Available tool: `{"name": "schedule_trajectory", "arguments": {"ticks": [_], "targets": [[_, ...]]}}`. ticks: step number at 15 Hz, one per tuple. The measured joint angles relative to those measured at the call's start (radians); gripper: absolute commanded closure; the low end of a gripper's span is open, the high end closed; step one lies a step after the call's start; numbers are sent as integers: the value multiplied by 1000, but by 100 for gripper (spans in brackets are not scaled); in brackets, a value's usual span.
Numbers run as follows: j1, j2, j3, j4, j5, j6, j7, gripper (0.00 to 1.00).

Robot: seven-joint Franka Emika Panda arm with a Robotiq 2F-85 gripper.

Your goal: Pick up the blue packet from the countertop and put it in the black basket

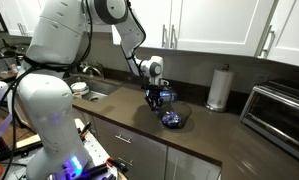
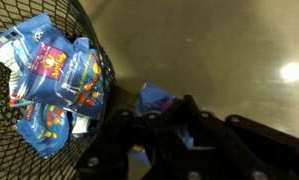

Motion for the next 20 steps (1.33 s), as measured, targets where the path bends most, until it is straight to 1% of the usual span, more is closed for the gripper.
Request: {"name": "schedule_trajectory", "arguments": {"ticks": [10, 17, 20], "targets": [[1, -79, 23, -116, 0, -2, -35, 96], [0, -227, 29, -214, 0, 10, -63, 96], [-8, -294, 22, -233, 12, 24, -63, 96]]}}
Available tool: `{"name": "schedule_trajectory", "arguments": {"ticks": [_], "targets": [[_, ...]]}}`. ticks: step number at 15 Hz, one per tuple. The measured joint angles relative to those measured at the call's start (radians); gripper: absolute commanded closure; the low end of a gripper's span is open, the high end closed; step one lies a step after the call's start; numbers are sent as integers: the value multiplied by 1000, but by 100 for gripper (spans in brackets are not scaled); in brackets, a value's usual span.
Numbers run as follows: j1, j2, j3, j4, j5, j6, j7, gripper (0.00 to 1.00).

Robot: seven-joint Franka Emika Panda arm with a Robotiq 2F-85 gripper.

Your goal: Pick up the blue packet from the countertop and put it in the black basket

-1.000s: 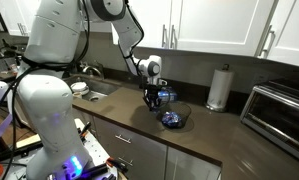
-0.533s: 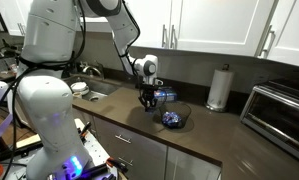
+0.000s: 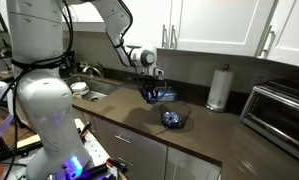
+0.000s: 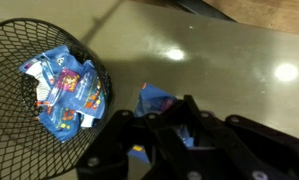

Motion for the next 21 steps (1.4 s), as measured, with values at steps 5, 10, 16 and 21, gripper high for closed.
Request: {"name": "schedule_trajectory", "arguments": {"ticks": [5, 10, 16, 21], "targets": [[-38, -71, -32, 2, 70, 36, 0, 96], [-72, -81, -87, 31, 119, 65, 70, 93], [-74, -81, -117, 42, 115, 78, 236, 51], [-67, -81, -114, 29, 112, 83, 297, 19]]}}
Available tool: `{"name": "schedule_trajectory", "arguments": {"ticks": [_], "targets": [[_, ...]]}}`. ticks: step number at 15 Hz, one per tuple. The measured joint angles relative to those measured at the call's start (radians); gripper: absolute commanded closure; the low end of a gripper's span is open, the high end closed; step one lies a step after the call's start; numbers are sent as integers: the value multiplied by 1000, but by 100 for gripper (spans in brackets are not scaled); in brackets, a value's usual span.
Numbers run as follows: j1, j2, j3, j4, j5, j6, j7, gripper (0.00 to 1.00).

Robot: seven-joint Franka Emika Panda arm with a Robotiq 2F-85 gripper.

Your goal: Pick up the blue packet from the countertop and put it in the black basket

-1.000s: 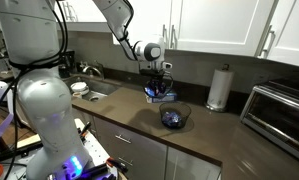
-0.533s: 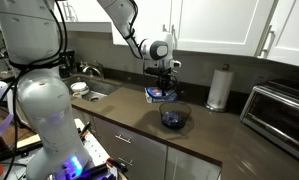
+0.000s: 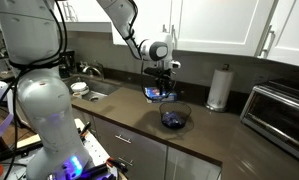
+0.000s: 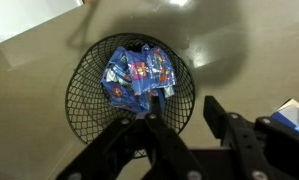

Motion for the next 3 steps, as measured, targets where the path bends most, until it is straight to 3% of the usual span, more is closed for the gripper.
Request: {"name": "schedule_trajectory", "arguments": {"ticks": [3], "targets": [[7, -3, 13, -34, 0, 0, 0, 2]]}}
